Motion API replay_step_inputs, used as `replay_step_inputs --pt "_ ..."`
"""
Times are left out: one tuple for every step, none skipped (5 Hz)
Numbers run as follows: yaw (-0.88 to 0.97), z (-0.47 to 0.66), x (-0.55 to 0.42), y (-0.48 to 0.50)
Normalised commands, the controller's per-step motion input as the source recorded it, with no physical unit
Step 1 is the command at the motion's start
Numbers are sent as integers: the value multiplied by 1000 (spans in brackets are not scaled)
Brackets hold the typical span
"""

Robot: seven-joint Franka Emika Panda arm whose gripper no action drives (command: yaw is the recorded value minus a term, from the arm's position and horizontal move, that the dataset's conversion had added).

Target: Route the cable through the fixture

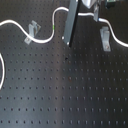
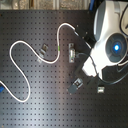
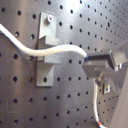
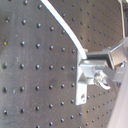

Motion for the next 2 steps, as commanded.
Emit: replay_step_inputs --pt "63 156 51 -48" --pt "274 300 42 -40"
